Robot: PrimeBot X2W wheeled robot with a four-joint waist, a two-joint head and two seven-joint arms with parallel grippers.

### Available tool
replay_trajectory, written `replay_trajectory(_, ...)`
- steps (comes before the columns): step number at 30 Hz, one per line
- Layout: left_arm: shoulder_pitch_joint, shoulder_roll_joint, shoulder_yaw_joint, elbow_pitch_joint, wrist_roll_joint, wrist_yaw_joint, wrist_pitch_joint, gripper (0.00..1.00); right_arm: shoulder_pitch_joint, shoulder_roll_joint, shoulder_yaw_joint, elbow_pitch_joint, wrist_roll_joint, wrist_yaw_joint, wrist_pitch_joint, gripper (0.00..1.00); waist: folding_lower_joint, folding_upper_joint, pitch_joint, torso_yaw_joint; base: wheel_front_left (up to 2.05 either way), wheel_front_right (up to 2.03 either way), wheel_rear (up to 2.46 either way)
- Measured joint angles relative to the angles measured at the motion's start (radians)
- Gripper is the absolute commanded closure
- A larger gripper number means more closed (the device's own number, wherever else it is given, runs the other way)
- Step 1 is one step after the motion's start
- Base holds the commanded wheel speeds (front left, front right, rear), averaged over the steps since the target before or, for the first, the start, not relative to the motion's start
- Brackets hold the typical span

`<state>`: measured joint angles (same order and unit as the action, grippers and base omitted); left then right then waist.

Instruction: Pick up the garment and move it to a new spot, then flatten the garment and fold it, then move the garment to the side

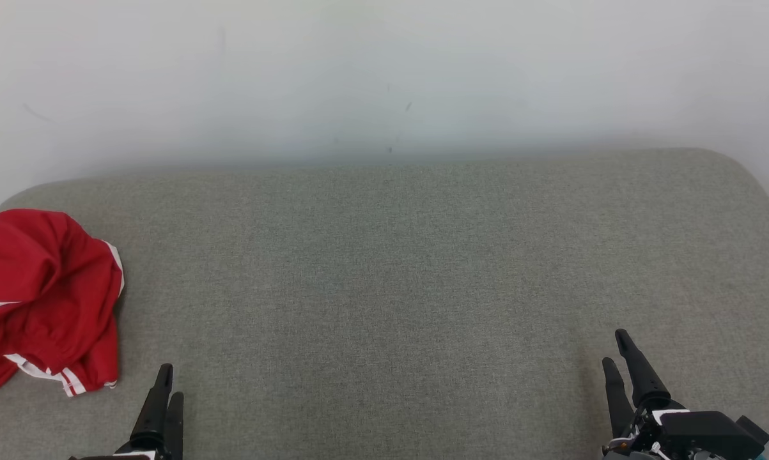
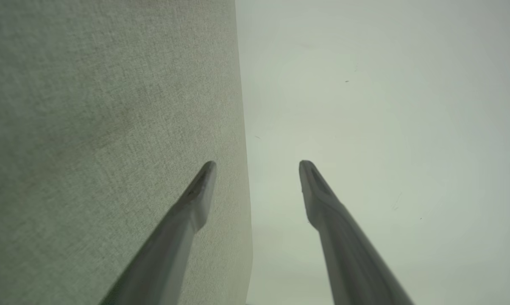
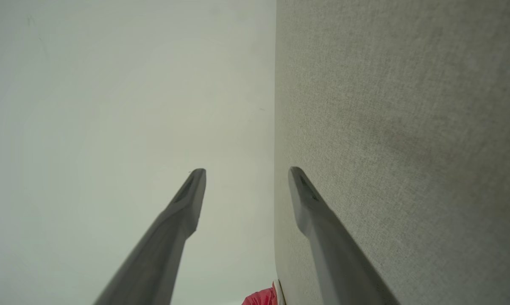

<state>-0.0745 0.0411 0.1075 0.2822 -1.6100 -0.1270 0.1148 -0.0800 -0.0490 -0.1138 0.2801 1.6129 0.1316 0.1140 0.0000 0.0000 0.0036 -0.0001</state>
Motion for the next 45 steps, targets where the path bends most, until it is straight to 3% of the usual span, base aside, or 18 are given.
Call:
replay_trajectory(10,0.008,-0.001,-0.008,-0.001,0.119,0.001,-0.052,0.0,0.011,-0.026,0.037,-0.01,-0.081,0.0,-0.05,0.0,0.0,0.0,0.002,0.0,0.0,0.0,0.0)
replay_trajectory(19,0.012,0.0,-0.025,-0.005,0.325,0.006,-0.089,0.0,0.015,-0.033,0.047,-0.014,-0.276,0.0,-0.09,0.0,0.0,0.0,0.005,-0.003,0.0,0.0,0.0)
replay_trajectory(30,0.015,0.0,-0.061,-0.011,0.562,0.045,-0.133,0.0,0.021,-0.036,0.056,-0.009,-0.502,0.0,-0.135,0.0,0.0,0.0,0.007,-0.002,0.0,0.0,0.0)
replay_trajectory(45,0.034,0.001,-0.085,-0.022,0.784,0.085,-0.187,0.0,0.025,-0.04,0.072,0.007,-0.735,0.0,-0.187,0.0,0.0,0.0,0.008,-0.001,0.0,0.0,0.0)
